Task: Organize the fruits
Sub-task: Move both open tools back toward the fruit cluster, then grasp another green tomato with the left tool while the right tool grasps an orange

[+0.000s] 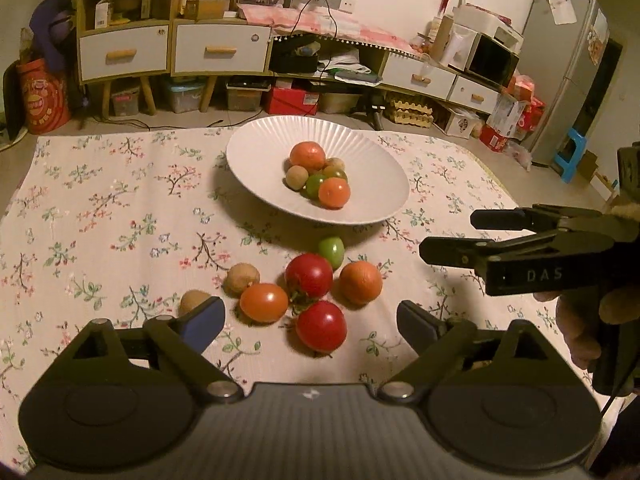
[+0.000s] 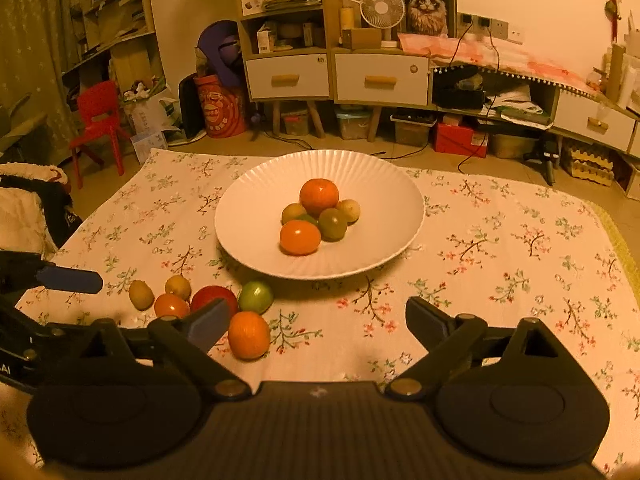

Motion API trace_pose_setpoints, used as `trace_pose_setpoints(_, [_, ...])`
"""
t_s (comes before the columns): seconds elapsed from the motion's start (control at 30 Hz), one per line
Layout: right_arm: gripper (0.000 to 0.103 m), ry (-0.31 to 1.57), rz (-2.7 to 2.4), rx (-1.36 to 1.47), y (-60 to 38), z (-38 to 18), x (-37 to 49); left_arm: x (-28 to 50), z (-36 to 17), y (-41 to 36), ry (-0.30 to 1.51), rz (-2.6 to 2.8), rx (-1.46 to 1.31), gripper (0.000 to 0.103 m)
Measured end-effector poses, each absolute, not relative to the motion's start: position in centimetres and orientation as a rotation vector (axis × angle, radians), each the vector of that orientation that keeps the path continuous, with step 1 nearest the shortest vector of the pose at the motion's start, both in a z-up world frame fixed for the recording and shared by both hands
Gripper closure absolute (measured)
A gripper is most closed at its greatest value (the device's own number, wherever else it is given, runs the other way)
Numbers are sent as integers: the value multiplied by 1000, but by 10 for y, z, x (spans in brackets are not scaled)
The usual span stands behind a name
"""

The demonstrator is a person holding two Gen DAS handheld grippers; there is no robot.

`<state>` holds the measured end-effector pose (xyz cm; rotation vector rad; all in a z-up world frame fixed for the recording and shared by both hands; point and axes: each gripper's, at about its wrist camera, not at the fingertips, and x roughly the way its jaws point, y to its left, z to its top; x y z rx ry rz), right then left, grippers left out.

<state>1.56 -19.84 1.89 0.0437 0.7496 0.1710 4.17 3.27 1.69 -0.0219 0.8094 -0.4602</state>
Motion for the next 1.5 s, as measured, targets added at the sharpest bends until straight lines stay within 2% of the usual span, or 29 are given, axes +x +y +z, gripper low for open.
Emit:
trace_pose_setpoints(0.2, [8,754,175,65,-198,17,9,35,15,43,808,-451,-43,4])
trace_pose_setpoints(1.17, [6,793,255,-80,-153,-10,-17,19,-16,60,895,-412,5,4])
trace_pose_setpoints(1.23, [6,797,258,-83,-152,-12,-17,19,-18,59,899,-416,11,8])
trace_pose_setpoints(1.3, [6,796,261,-90,-150,-13,-17,20,-19,58,918,-427,9,19])
trace_pose_setpoints(1.37, [8,794,265,-92,-149,-13,-17,20,-20,57,939,-452,1,25])
trace_pose_setpoints(1.5, [14,783,273,-101,-150,-15,-13,17,-23,49,956,-492,25,44])
